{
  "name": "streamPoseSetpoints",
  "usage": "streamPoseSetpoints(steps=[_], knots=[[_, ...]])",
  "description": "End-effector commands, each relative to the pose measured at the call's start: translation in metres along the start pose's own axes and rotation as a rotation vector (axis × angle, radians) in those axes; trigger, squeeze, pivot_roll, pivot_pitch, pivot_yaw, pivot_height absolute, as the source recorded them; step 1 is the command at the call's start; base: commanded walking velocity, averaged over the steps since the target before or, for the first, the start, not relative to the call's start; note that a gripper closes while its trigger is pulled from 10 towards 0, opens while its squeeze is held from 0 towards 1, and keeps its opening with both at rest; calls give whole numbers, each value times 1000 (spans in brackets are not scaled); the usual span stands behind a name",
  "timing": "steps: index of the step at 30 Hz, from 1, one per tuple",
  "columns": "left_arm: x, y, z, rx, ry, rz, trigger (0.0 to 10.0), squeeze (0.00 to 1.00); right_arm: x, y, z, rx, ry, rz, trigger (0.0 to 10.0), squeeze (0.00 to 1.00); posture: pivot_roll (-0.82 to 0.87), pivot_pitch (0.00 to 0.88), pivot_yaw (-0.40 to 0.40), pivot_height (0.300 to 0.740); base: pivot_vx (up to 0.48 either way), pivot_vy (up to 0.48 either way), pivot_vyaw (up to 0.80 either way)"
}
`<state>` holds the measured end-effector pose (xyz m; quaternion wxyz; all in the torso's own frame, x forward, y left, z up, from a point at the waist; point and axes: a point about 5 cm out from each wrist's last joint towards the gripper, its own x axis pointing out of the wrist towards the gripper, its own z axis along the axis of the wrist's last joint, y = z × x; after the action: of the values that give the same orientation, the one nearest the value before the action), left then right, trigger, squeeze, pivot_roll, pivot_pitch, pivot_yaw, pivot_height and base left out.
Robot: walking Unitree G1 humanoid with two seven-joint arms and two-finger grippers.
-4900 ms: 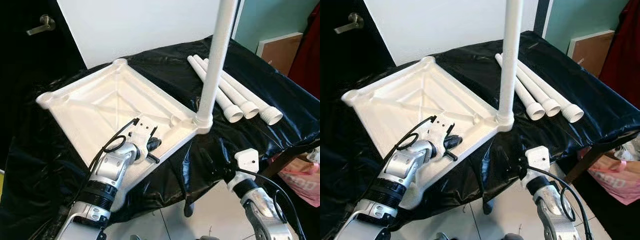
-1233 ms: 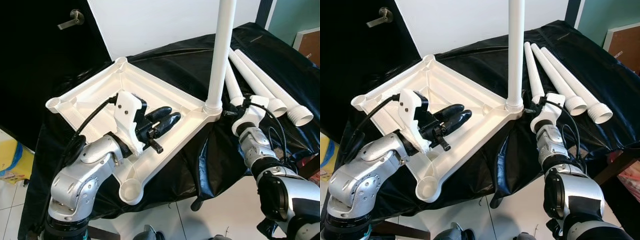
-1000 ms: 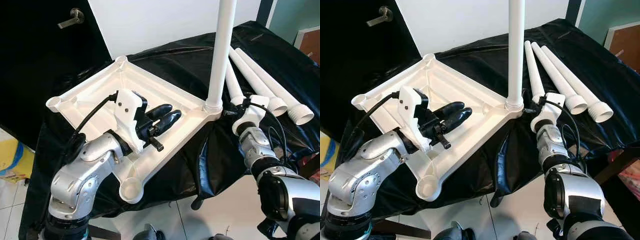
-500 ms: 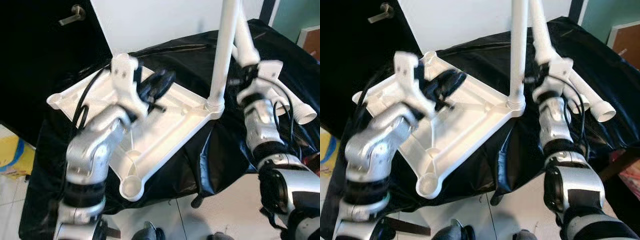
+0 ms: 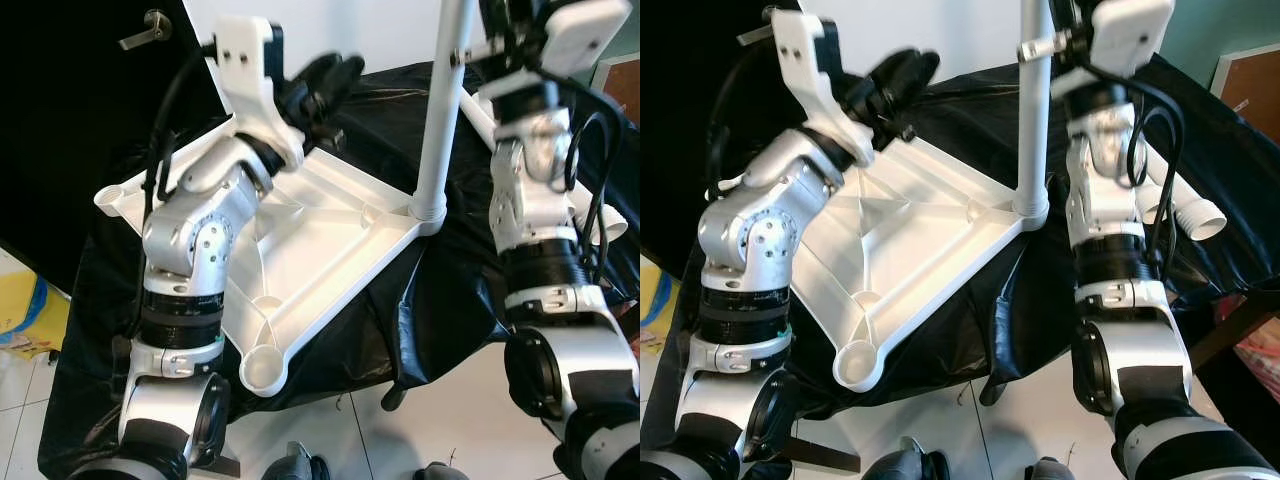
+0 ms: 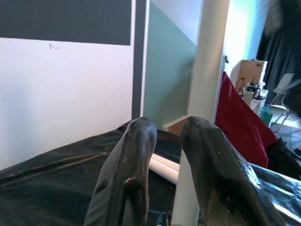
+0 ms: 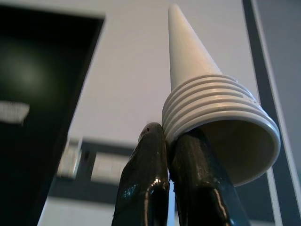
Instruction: Building children table
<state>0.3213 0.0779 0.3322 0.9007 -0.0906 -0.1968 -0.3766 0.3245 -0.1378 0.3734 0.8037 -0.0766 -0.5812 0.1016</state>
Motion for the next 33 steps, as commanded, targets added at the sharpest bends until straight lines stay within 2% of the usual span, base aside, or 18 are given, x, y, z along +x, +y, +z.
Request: streamPoseSetpoints(steps=[1,2,4,8,12,14,15,17,18,20,21,22,23,25,27,29,31,33], knots=[[-2,8,5,9,-17,-36,10000,0,12,4,18,-19,-102,25,10000,0,-39,40,145,740,0,0,0],[1,14,7,10,-25,-23,10000,0,17,7,28,-24,-151,48,10000,0,-42,41,147,740,0,0,0],[2,20,10,1,-38,-16,10000,0,20,10,33,-28,-171,82,10000,0,-43,42,146,740,0,0,0],[3,27,14,-10,-57,-9,10000,0,17,19,35,-20,-159,146,10000,0,-42,46,142,740,0,0,0],[1,33,21,6,-74,-38,10000,0,-7,37,24,20,-50,233,10000,0,-40,51,126,740,0,0,0],[1,33,21,6,-74,-38,10000,0,-7,37,24,20,-50,233,10000,0,-40,51,126,740,0,0,0],[0,33,22,1,-78,-59,10000,0,-17,42,18,43,-7,246,10000,0,-38,55,119,740,0,0,0],[0,33,22,1,-78,-59,10000,0,-17,42,18,43,-7,246,10000,0,-38,55,119,740,0,0,0],[-1,30,24,-17,-84,-95,10000,0,-29,49,13,79,49,256,10000,0,-40,60,109,740,0,0,0],[-1,30,24,-17,-84,-95,10000,0,-29,49,13,79,49,256,10000,0,-40,60,109,740,0,0,0],[-4,27,23,-38,-85,-135,10000,137,-42,55,9,124,105,251,10000,0,-40,64,98,740,0,0,0],[-6,24,22,-83,-88,-183,10000,1000,-56,63,5,169,163,250,10000,0,-41,66,91,740,0,0,0],[-6,24,22,-83,-88,-183,10000,1000,-56,63,5,169,163,250,10000,0,-41,66,91,740,0,0,0],[-13,18,18,-148,-87,-263,10000,1000,-75,74,1,218,239,255,10000,0,-42,68,86,740,0,0,0],[-20,14,10,-158,-56,-327,10000,1000,-87,80,-1,242,290,267,10000,0,-43,69,82,740,0,0,0],[-20,14,10,-158,-56,-327,10000,1000,-87,80,-1,242,290,267,10000,0,-43,69,82,740,0,0,0],[-30,6,-1,-201,-9,-414,10000,1000,-101,86,-1,281,355,274,10000,0,-48,66,77,740,0,0,0],[-30,6,-1,-201,-9,-414,10000,1000,-101,86,-1,281,355,274,10000,0,-48,66,77,740,0,0,0]])
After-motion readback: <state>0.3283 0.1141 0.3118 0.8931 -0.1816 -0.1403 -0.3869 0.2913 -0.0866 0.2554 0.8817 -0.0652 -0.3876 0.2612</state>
